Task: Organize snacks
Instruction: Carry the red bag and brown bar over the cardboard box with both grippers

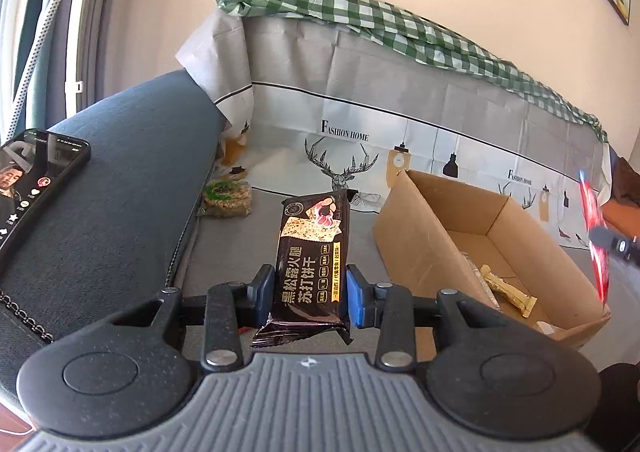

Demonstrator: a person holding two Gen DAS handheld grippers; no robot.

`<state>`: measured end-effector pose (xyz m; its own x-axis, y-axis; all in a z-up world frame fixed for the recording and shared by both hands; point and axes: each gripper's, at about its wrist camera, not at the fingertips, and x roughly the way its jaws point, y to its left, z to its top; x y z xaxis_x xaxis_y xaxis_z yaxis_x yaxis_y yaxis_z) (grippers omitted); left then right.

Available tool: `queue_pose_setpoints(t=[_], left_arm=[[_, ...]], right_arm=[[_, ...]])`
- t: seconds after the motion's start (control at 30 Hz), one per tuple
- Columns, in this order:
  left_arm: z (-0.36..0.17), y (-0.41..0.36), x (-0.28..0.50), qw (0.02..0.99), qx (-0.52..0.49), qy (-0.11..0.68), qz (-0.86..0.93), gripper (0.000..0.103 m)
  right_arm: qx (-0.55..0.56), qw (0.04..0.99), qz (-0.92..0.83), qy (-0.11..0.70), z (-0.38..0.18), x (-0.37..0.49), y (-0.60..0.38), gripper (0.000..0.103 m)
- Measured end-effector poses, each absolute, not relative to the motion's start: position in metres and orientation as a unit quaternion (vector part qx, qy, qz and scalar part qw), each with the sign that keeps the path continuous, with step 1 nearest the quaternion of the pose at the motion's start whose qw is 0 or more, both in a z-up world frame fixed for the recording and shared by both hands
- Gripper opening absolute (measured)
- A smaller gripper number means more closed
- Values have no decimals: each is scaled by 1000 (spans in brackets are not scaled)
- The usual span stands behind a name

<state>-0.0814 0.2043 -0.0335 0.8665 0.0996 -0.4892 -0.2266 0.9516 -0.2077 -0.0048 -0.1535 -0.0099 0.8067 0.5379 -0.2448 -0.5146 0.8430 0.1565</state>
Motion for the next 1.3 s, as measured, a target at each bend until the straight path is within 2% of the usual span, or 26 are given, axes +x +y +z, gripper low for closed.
queue_pose_setpoints(t=[0.23, 1.1, 1.3], left_arm=[[-36, 206, -74, 954, -138, 250, 90, 41], [-36, 200, -65, 953, -122, 261, 88, 41], [-36, 200, -63, 954, -114, 265, 84, 41]], right_arm=[[55, 954, 253, 149, -25, 3, -167, 48], [76, 955, 252, 137, -23, 0, -181, 49], [65, 959, 223, 160, -26, 6, -172, 49]])
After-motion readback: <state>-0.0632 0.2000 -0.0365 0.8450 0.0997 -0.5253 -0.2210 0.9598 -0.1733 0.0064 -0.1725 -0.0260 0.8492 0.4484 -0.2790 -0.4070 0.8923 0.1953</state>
